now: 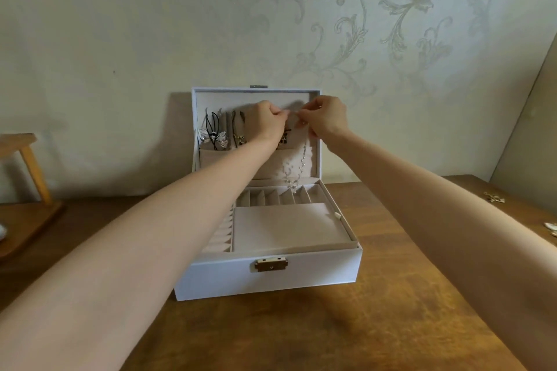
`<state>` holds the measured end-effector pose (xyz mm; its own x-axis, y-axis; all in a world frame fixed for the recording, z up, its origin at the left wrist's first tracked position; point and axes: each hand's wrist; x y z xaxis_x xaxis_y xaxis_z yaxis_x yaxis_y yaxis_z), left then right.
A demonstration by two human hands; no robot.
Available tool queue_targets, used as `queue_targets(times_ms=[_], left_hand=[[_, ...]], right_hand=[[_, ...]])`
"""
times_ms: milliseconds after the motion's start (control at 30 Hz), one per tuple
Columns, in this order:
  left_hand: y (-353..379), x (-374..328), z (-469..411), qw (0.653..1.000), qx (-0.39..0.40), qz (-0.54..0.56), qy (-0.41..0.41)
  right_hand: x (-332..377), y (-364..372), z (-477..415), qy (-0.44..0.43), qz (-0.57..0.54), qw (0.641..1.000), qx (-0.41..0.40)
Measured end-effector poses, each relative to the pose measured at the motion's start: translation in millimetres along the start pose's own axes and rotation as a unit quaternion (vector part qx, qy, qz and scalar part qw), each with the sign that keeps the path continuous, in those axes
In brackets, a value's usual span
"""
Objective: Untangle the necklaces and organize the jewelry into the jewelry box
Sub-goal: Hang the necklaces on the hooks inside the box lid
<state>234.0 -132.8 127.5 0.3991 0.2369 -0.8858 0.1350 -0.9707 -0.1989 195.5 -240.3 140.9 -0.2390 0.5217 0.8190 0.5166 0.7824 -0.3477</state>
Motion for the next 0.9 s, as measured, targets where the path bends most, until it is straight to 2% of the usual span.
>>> queue_targets(times_ms=[67,167,233,433,533,700,900], left_hand=[[6,-3,-7,1.0,-0.015,0.007,-0.011],[11,-3,-11,0.997,-0.063,-0.046,-0.01],[11,0,-11,0.992,-0.078,-0.094,-0.008],[4,1,4,0.98,-0.053,-0.192,0.0],[3,7,13,0.98,-0.034,-0.197,0.023],[-4,16,38,0.97,-0.004,-0.236,0.055],[-10,23,54,0.961,0.008,-0.258,0.096]], right_hand=[[3,7,-8,-0.01,0.037,0.998,-0.044],[2,14,-14,-0.028,0.095,0.991,-0.09],[1,16,-17,-0.036,0.116,0.988,-0.095],[-8,21,-14,-0.045,0.14,0.986,-0.074],[-15,23,-4,-0.032,0.093,0.993,-0.061],[-17,24,27,0.073,-0.096,0.992,-0.029],[-15,22,35,0.185,-0.149,0.97,0.046]])
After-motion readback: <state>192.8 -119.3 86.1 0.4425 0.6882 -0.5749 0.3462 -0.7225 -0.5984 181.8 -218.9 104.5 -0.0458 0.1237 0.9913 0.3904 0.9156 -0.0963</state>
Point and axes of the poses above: each hand's wrist, its own z-axis away from the middle knuckle, its own y-axis out of the palm, x = y × z, and after that the axes turned 1 degree about z, right-handed
